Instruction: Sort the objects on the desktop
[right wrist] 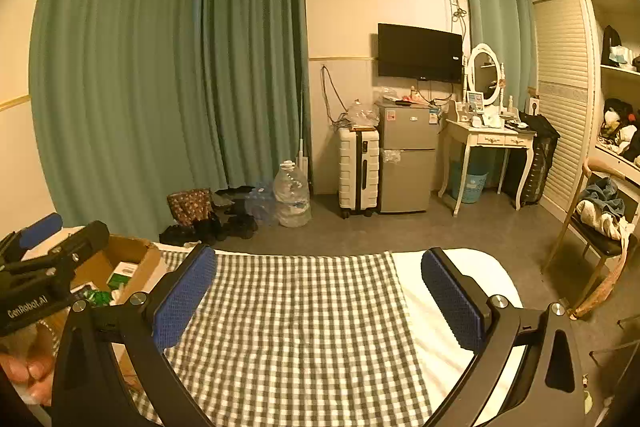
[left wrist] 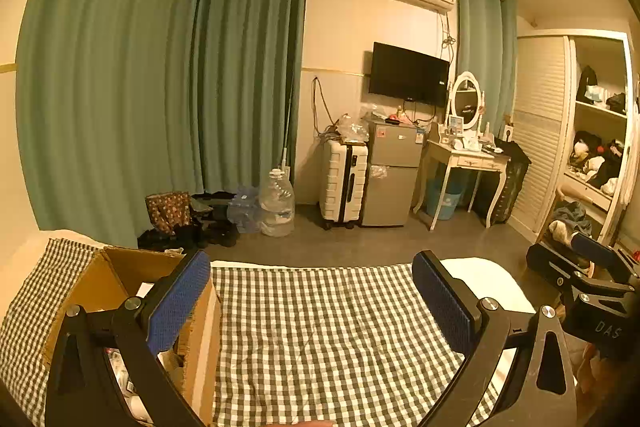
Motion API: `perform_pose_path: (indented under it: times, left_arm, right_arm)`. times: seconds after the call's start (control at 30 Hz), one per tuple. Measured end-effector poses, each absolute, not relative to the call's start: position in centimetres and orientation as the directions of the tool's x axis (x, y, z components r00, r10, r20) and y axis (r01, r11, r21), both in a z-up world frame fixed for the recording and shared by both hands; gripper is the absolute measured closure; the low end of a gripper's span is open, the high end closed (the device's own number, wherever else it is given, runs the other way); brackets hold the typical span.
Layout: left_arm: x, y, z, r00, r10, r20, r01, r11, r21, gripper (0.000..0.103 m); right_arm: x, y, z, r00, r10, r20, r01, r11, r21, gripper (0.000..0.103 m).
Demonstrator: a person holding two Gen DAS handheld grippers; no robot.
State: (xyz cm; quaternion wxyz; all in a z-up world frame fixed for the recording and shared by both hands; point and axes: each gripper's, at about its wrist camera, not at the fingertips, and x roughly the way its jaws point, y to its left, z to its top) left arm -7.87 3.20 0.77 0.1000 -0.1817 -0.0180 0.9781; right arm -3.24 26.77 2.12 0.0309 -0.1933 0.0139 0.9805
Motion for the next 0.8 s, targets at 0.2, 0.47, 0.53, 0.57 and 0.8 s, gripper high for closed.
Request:
perform_pose_path:
  times: [0.2,0.47,0.53,0.57,0.8]
  left_arm:
    - [-8.8,3.9,0.1,-0.904,0.177,-0.389,-0.164,-0.984,-0.067,0.000]
    - [-9.4,3.6,-0.9,-0.898,0.150,-0.413,-0.131,-0.989,-0.074,0.000]
    - [-9.3,3.5,-1.1,-0.900,0.144,-0.411,-0.125,-0.990,-0.072,0.000]
    - [-9.3,3.6,-1.2,-0.900,0.142,-0.412,-0.124,-0.990,-0.070,0.000]
    - [-9.3,3.3,-1.8,-0.897,0.142,-0.418,-0.131,-0.990,-0.056,0.000]
  right_arm:
    - [-3.6,28.0,1.3,-0.914,0.072,-0.400,-0.078,-0.997,0.001,0.000]
    - [-3.2,27.8,0.6,-0.911,0.061,-0.407,-0.074,-0.997,0.017,0.000]
    - [-3.2,27.6,0.4,-0.910,0.056,-0.412,-0.069,-0.997,0.018,0.000]
    - [-3.3,27.4,0.3,-0.908,0.053,-0.415,-0.065,-0.998,0.015,0.000]
    - [-3.7,26.7,-0.3,-0.902,0.044,-0.429,-0.056,-0.998,0.013,0.000]
